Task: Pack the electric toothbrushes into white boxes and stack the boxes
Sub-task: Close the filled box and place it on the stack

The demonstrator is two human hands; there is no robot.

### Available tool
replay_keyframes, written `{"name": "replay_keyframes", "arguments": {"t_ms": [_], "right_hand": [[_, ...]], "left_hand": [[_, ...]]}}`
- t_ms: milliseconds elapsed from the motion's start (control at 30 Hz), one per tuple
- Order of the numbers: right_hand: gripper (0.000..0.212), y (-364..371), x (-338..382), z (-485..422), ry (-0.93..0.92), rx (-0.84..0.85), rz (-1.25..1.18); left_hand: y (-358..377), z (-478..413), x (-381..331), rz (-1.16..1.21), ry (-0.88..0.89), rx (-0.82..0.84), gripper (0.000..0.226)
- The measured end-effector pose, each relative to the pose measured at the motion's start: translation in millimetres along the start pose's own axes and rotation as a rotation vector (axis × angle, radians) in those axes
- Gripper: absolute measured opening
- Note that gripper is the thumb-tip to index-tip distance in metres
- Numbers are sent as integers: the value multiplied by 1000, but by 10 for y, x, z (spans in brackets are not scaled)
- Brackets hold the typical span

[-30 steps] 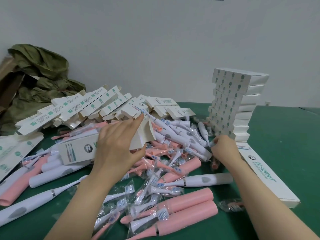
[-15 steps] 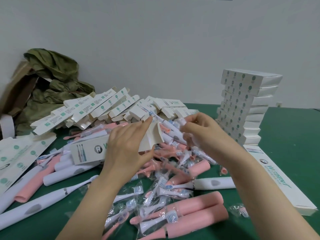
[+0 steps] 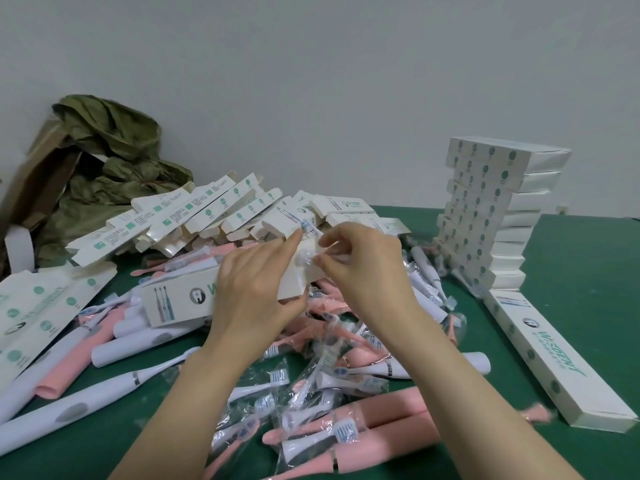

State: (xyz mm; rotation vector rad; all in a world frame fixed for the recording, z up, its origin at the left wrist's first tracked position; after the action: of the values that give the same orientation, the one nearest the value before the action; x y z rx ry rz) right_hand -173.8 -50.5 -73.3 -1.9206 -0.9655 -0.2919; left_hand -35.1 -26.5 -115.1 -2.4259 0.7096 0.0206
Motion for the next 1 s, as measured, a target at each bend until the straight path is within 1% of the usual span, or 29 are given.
{"name": "replay_keyframes", "arguments": {"t_ms": [67,100,233,267,300,367,467,500,533,567,600,667,700,767,800,867,900,933,967,1000], "right_hand": [[4,12,84,-50,-40,91,-87],[5,22,109,-73,-28,144,-143],[26,97,120,-78,77,321,-381],[30,127,107,-55,79,337,-415],[33,150,72,-28,73,309,-407],[36,173,-7,17,104,178,-400],[28,222,-53,61,251,9,-568],[24,246,-32,78,259,-53,-585],[19,271,4,100,224,-111,-559],[14,302,47,129,149,-147,-484],[10,338,97,166,65,-157,-378],[13,385,126,204,-45,-133,-203],[17,376,95,180,-46,-101,-187],[17,319,18,130,-1,-61,-267],[15,291,-14,119,44,-61,-333],[8,297,-22,119,106,-85,-416],[7,317,24,130,83,-93,-390],[12,346,101,142,25,-81,-337],[18,388,187,150,-56,-40,-278],[24,425,265,163,-140,15,-226]], "left_hand": [[12,-4,-13,38,3,-10,81],[6,-4,-16,54,-2,-22,82],[-37,1,21,45,-36,-56,79],[-38,0,25,33,-35,-51,78],[-33,1,21,22,-26,-43,77],[-26,7,7,14,-5,-27,77],[-37,15,21,39,-8,-23,80],[-44,23,31,41,-14,-26,80],[-53,28,37,41,-21,-31,77],[-63,37,41,41,-28,-42,71],[-71,41,36,49,-35,-44,63],[-72,36,5,80,-44,-36,59],[-64,34,-1,80,-37,-34,59],[-39,29,-10,52,-14,-19,68],[-29,22,-12,41,-10,-9,73],[-33,15,-11,43,-19,-4,72],[-49,19,-4,49,-29,-12,67],[-79,26,15,53,-45,-30,59],[-115,31,35,54,-65,-49,50],[-151,33,60,50,-85,-65,46]]}}
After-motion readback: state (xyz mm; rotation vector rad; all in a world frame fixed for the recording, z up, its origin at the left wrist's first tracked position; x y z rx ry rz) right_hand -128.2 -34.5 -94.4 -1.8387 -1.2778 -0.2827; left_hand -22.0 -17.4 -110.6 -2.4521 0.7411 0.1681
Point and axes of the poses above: each hand's wrist, its own z-axis away from the middle knuckle, its own y-axis out of the palm, x = y × z, the point moved 3 cm from there along -z, towards the middle knuckle, and after that the axes turned 8 degrees about z, right-handed, at the moved point
